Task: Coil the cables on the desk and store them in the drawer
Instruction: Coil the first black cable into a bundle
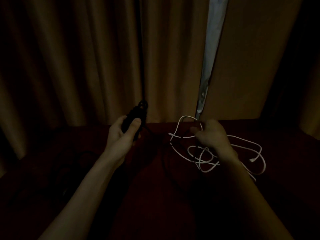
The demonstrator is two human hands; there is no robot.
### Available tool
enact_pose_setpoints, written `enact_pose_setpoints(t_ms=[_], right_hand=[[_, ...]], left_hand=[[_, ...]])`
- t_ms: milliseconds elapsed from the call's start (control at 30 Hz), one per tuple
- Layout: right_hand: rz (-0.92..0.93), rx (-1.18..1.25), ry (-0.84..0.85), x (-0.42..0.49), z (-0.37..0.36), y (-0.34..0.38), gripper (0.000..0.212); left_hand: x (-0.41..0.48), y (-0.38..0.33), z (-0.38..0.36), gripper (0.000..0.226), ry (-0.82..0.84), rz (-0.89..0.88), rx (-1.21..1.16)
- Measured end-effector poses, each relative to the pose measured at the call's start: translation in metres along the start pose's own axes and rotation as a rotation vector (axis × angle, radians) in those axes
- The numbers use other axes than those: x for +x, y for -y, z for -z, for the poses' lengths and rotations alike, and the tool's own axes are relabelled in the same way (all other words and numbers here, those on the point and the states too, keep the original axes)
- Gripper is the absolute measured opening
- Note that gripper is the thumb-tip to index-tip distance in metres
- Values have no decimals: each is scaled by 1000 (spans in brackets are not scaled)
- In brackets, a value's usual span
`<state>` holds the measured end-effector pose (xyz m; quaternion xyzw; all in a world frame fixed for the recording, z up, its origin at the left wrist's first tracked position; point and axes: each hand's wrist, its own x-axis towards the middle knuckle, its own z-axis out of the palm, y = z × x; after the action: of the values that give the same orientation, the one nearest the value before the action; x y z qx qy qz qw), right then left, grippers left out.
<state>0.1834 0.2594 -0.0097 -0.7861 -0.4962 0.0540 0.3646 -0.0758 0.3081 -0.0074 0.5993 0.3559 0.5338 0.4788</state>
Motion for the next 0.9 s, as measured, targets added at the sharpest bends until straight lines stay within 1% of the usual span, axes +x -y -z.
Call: enact_pose_setpoints(t_ms=[33,67,100,133,167,200,233,267,333,367,500,567,633,667,733,767,800,833,900], right_hand=[[82,-45,-6,-5,5,13,32],[175,-30,-20,-12,10,28,38],[273,39,-10,-20,14,42,41],[351,143,59,-30,18,56,44],[392,281,186,-40,19,68,45],[398,442,345,-48,17,77,43],[379,590,467,-53,14,83,41],[351,689,511,-54,10,85,41],[299,775,491,-52,5,83,37],[273,820,508,-51,4,82,34],[186,1012,731,-53,-1,79,23],[187,985,716,-51,-2,77,12],[222,884,604,-46,-1,75,5],[241,861,533,-45,-1,73,8],[294,902,424,-43,-2,70,19],[328,942,414,-43,-3,68,24],[367,983,439,-43,-3,68,28],[404,1020,487,-45,-3,67,31],[461,1039,584,-49,-1,69,29]], left_hand=[[-2,-1,-4,35,15,-17,17],[-4,-3,-7,35,32,-34,26],[-6,-4,-11,35,48,-48,26],[-8,-6,-13,34,62,-60,21],[-9,-7,-15,35,71,-71,13],[-10,-9,-16,38,77,-78,4],[-11,-11,-16,43,78,-77,-9],[-10,-12,-15,48,75,-69,-27],[-9,-14,-14,53,61,-41,-64],[-9,-15,-13,54,57,-34,-79],[-9,-16,-13,49,84,-37,-79],[-10,-17,-14,46,91,-28,-66],[-10,-17,-13,46,113,3,-90],[-11,-18,-13,47,148,29,-128],[-12,-22,-13,47,277,111,-285],[-14,-25,-13,46,361,165,-388],[-16,-27,-12,46,440,221,-488],[-18,-28,-12,47,510,276,-571],[-21,-28,-9,51,660,379,-681]])
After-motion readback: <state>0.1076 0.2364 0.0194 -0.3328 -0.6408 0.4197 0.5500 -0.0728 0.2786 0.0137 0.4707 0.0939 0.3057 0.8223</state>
